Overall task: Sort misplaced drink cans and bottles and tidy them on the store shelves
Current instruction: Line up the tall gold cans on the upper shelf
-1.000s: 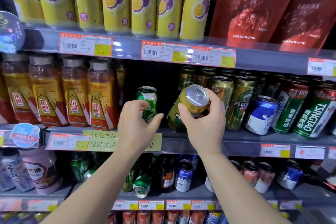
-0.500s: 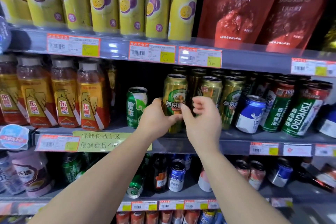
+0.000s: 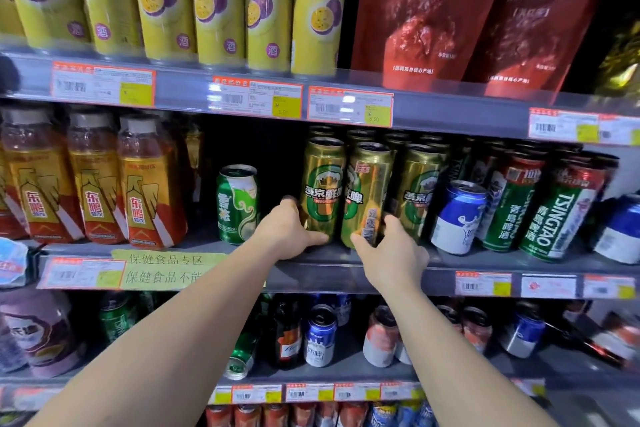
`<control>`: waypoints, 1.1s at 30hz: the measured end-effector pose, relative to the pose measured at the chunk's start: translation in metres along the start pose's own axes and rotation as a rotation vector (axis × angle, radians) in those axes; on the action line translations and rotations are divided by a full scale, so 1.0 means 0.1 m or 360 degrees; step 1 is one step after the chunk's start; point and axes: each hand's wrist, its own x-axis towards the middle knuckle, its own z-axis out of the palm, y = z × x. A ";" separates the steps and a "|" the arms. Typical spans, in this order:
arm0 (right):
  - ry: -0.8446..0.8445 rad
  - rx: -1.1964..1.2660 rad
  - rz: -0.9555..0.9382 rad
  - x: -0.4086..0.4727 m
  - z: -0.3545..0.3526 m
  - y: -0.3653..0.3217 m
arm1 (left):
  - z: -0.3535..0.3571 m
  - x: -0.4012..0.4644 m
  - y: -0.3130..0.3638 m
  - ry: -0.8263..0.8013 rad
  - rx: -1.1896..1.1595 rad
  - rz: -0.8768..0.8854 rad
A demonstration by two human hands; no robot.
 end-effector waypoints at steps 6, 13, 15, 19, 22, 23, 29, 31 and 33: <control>-0.0071 0.0024 -0.0063 0.06 0.00 0.00 | 0.14 0.01 0.00 0.0215 0.0036 -0.0047; 0.0029 -0.0008 -0.0063 0.10 0.03 -0.02 | 0.15 -0.02 -0.01 0.0320 0.0017 -0.0040; 0.0005 0.0003 -0.0113 0.11 0.02 0.05 | 0.15 -0.02 -0.01 0.0317 0.0027 -0.0047; -0.0138 0.0030 -0.0184 0.17 -0.01 0.11 | 0.16 -0.02 0.02 0.0313 0.0053 -0.0060; -0.0182 -0.0027 -0.0254 0.20 -0.03 0.14 | 0.16 -0.03 0.04 0.0304 0.0076 -0.0066; -0.0150 -0.0045 -0.0285 0.19 -0.03 0.15 | 0.16 -0.04 0.04 0.0300 0.0083 -0.0059; 0.0319 0.0509 -0.0152 0.17 -0.18 0.34 | 0.14 -0.15 -0.03 0.0564 0.0001 0.0125; 0.0396 0.0550 -0.0087 0.21 -0.24 0.41 | 0.11 -0.25 -0.07 0.0870 -0.0099 0.0290; 0.0394 0.0512 -0.0055 0.25 -0.25 0.46 | 0.06 -0.34 -0.13 0.1208 -0.0037 0.0382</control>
